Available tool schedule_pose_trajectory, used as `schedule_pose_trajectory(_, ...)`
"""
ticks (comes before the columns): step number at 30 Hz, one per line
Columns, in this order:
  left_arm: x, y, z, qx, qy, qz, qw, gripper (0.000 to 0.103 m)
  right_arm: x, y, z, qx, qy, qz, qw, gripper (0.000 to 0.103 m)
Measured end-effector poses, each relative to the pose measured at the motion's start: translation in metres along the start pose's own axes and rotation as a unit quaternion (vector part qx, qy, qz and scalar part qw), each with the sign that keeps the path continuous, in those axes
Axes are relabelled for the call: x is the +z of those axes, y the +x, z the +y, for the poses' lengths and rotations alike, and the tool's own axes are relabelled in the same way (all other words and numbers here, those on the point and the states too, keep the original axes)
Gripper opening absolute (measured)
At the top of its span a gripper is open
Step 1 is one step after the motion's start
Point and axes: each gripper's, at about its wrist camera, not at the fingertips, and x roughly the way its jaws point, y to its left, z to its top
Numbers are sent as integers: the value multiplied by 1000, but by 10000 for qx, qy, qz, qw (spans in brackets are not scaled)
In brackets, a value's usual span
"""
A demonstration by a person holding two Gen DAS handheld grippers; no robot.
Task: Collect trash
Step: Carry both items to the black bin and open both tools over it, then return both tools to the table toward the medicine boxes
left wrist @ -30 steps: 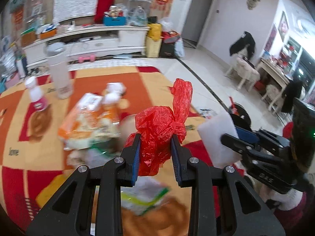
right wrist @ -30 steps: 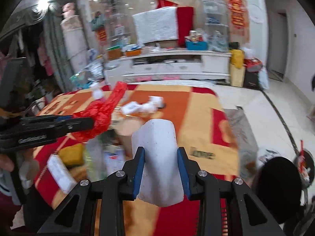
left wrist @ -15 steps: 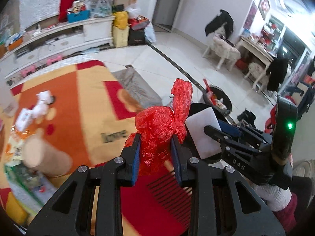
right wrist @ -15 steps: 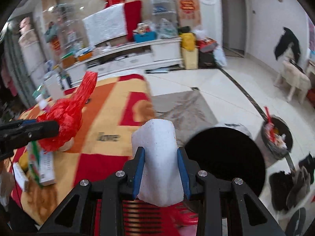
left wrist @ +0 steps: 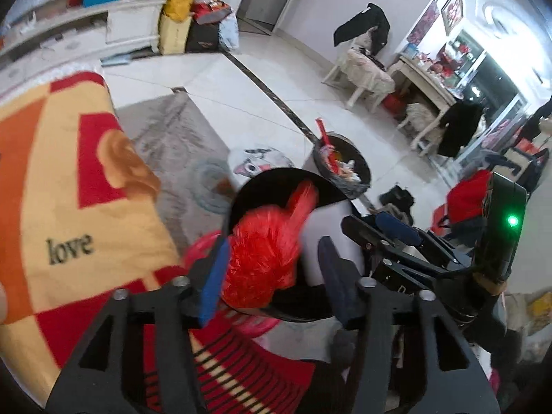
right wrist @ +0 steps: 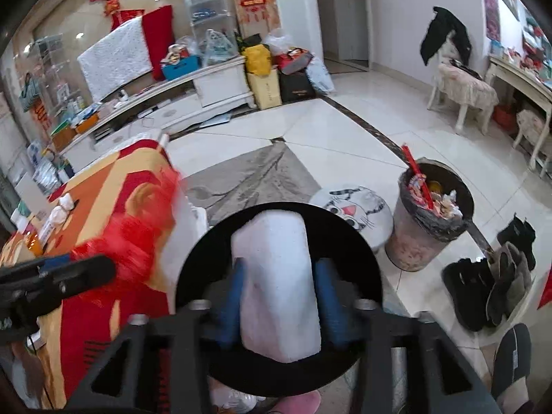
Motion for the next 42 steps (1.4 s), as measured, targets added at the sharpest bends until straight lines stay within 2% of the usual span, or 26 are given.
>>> schedule_pose_trajectory(2, -1, 1, 1, 40, 2, 19, 10000, 56, -2, 0, -2, 4, 74, -18, 10000, 65)
schedule_pose_trajectory(6, -5, -10, 3, 156, 23, -21, 9999, 56, -6, 1, 2, 69, 56, 11, 10000, 65)
schedule_pose_trajectory(11, -17, -29, 9, 518, 52, -160, 9985, 56, -11, 1, 21, 212, -84, -26, 9997, 65)
schedule_pose_trajectory(24, -46, -85, 45, 1440, -68, -596, 9878, 56, -25, -7, 85, 471, -419, -14, 9980, 66)
schedule_pose_trajectory(32, -61, -117, 65, 1647, -90, -780, 9832, 56, -31, -11, 128, 707, -678, 23, 9952, 68)
schedule_pose_trajectory(38, -77, -143, 94, 1892, -207, -821, 9783, 56, -34, -15, 160, 932, -818, 31, 9923, 69)
schedule_pose_trajectory(42, -91, -165, 125, 2122, -471, -852, 9724, 56, -38, -20, 188, 1120, -1023, 40, 9884, 69)
